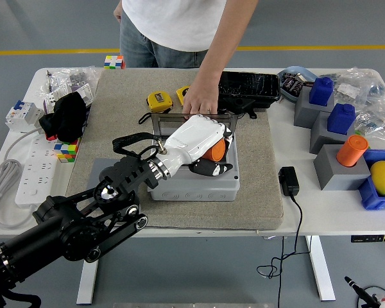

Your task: Fetch the battery,place it into the box,close the lid of the box

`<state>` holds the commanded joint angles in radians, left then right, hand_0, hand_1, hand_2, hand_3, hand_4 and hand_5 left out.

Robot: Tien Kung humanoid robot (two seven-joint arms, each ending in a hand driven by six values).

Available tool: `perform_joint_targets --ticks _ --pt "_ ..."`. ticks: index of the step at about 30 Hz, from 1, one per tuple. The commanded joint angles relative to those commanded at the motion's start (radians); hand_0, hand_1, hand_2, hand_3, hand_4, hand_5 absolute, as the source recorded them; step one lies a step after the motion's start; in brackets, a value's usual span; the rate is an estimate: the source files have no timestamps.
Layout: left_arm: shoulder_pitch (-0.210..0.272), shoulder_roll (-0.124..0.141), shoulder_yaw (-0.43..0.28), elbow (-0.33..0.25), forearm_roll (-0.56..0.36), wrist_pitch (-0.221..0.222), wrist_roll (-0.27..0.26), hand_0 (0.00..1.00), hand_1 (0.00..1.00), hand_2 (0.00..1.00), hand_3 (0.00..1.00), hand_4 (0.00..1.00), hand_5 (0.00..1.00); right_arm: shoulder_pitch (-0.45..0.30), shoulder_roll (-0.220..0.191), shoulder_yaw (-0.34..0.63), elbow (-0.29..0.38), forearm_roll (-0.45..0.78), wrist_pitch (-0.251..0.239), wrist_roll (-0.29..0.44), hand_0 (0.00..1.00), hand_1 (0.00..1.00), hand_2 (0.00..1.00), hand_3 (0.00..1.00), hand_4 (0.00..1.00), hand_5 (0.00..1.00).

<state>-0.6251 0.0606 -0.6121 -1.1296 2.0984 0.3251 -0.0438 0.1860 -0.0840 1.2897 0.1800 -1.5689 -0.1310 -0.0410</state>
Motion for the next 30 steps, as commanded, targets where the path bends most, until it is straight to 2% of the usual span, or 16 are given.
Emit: perform_joint_targets --ticks 23,30 --pt "-0.033 -0.024 -0.017 0.099 -0.005 -0.002 -0.017 0.098 0.120 0.173 0.196 0.610 0.223 0.002 0.000 -0.004 0.000 0.004 0.001 -0.002 0.854 0.823 0.794 0.843 0.998 0.998" --pt "-0.027 -0.018 -0.030 0.094 0.008 0.000 -0.022 0.101 0.121 0.173 0.198 0.628 0.227 0.000 0.001 -0.001 0.000 0.004 0.002 -0.002 0.853 0.823 0.794 0.843 0.998 0.998"
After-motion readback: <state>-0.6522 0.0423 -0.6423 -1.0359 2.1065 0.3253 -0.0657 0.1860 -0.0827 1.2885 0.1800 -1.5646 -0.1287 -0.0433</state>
